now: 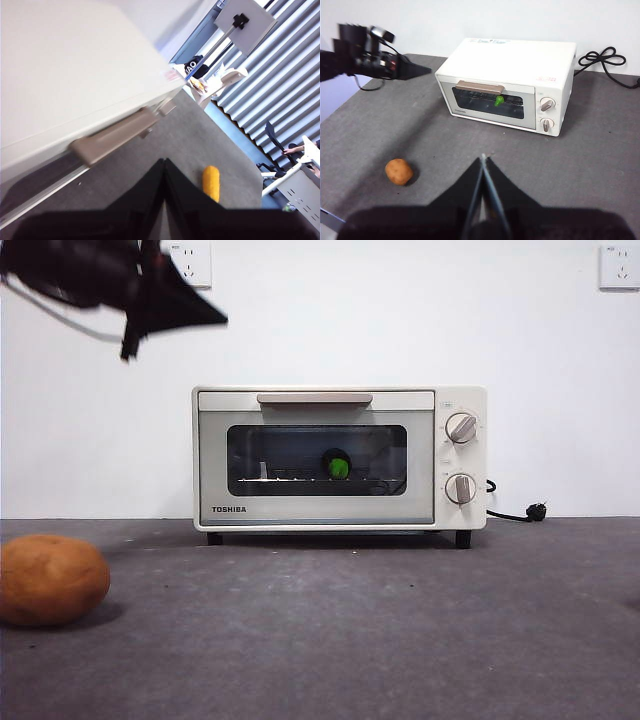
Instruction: Take the eggplant from the table,put the eggplant in the oven
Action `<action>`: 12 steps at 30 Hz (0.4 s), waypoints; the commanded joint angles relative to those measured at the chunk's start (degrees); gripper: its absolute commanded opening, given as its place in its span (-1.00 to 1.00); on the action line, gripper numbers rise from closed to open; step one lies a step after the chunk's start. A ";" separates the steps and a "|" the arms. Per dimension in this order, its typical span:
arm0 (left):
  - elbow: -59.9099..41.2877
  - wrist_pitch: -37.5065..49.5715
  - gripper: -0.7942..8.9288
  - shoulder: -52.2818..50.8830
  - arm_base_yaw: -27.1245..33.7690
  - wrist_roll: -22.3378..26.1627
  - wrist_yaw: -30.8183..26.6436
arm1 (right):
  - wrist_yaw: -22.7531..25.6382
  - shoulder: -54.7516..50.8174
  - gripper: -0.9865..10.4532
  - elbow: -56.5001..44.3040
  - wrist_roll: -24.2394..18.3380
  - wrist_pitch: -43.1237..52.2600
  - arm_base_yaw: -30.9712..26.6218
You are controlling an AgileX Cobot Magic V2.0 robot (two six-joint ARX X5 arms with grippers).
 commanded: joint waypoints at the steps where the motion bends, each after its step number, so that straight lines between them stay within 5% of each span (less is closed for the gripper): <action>1: -0.07 -2.16 -0.85 -4.35 -0.37 -0.09 -1.33 | -0.07 -0.13 -0.83 0.22 0.63 -1.25 0.09; 12: -0.04 -14.14 -0.85 -26.51 -0.39 0.39 -12.39 | -0.02 -0.11 -0.83 0.22 0.63 -1.25 0.09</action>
